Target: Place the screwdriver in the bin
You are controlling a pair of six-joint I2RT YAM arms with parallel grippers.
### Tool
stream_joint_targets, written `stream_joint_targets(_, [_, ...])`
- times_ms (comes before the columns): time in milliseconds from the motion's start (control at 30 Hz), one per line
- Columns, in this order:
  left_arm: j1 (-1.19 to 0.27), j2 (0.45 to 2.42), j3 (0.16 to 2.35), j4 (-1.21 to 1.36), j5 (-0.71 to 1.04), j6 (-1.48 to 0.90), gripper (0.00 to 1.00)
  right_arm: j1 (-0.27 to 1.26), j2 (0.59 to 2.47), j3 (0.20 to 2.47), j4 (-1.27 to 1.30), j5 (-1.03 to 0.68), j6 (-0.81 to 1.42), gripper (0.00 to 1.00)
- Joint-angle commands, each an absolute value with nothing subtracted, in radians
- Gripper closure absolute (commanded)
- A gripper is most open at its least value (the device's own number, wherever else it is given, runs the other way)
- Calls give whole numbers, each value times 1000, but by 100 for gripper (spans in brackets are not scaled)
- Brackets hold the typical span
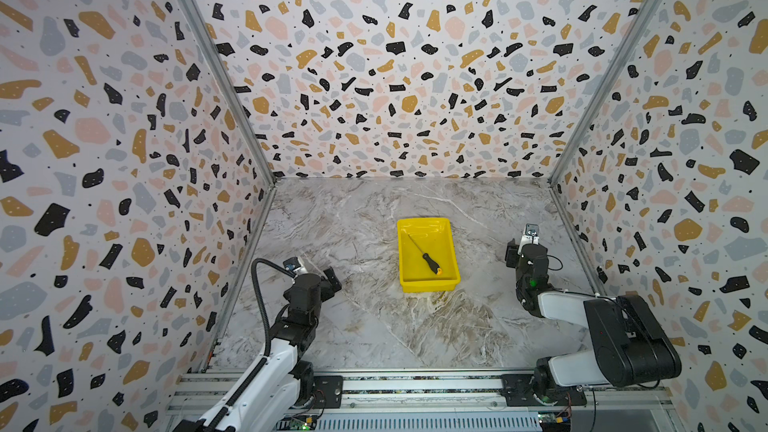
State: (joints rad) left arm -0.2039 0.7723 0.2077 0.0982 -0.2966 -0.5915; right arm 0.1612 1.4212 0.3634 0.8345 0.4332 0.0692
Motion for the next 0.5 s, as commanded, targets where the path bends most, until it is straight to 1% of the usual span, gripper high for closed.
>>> stream_joint_targets(0, [-206, 766, 224, 127, -303, -597, 0, 157, 1425, 322, 995, 387, 44, 33])
stream_joint_targets(100, [-205, 765, 223, 128, -305, -597, 0, 157, 1461, 264, 1141, 379, 23, 32])
stream_joint_targets(200, [-206, 767, 224, 128, -304, -597, 0, 161, 1457, 260, 1142, 362, 18, 29])
stream_joint_targets(233, [-206, 768, 224, 130, -305, -597, 0, 160, 1455, 259, 1140, 359, 18, 26])
stream_joint_targets(267, [-206, 767, 224, 130, -304, -596, 0, 160, 1456, 259, 1138, 356, 19, 19])
stream_joint_targets(300, [-205, 768, 223, 129, -305, -597, 0, 160, 1455, 257, 1146, 351, 17, 0])
stream_joint_targets(467, [-205, 770, 223, 130, -306, -599, 0, 156, 1443, 208, 1225, 312, 8, 1])
